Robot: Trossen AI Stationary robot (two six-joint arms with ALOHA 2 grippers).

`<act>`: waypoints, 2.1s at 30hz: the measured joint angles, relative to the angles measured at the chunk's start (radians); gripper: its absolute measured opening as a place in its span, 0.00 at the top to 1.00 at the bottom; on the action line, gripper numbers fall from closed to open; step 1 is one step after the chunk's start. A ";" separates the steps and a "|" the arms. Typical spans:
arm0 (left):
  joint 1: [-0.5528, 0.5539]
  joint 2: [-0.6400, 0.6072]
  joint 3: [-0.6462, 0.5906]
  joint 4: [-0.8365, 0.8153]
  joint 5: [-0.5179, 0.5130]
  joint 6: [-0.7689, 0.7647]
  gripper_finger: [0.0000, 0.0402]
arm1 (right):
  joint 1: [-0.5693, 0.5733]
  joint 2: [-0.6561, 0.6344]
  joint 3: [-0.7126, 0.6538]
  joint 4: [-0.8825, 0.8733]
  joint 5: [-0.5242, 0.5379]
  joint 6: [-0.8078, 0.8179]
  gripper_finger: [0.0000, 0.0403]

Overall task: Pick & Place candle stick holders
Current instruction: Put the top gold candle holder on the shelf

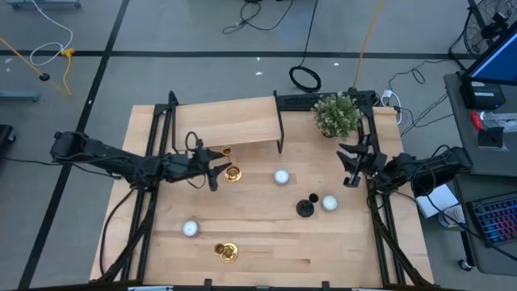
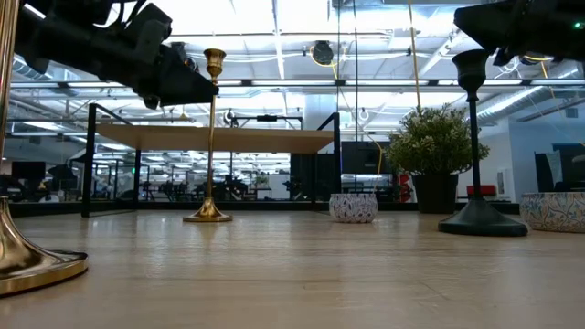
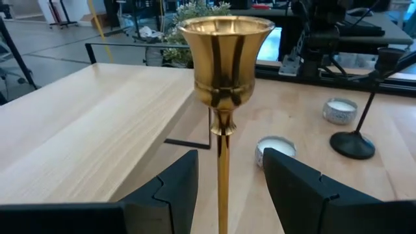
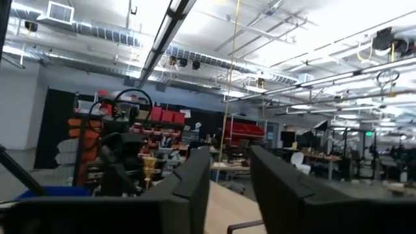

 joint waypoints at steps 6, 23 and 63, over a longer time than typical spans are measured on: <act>0.012 0.023 0.000 0.039 0.001 0.005 0.60 | 0.000 0.001 0.000 -0.046 0.000 0.017 0.59; -0.030 -0.013 0.026 0.109 0.028 -0.026 0.97 | 0.000 0.001 0.000 -0.070 0.000 0.054 0.60; 0.327 -0.385 0.630 -0.830 -0.114 0.130 0.97 | 0.000 0.001 0.000 -0.056 0.000 0.088 0.62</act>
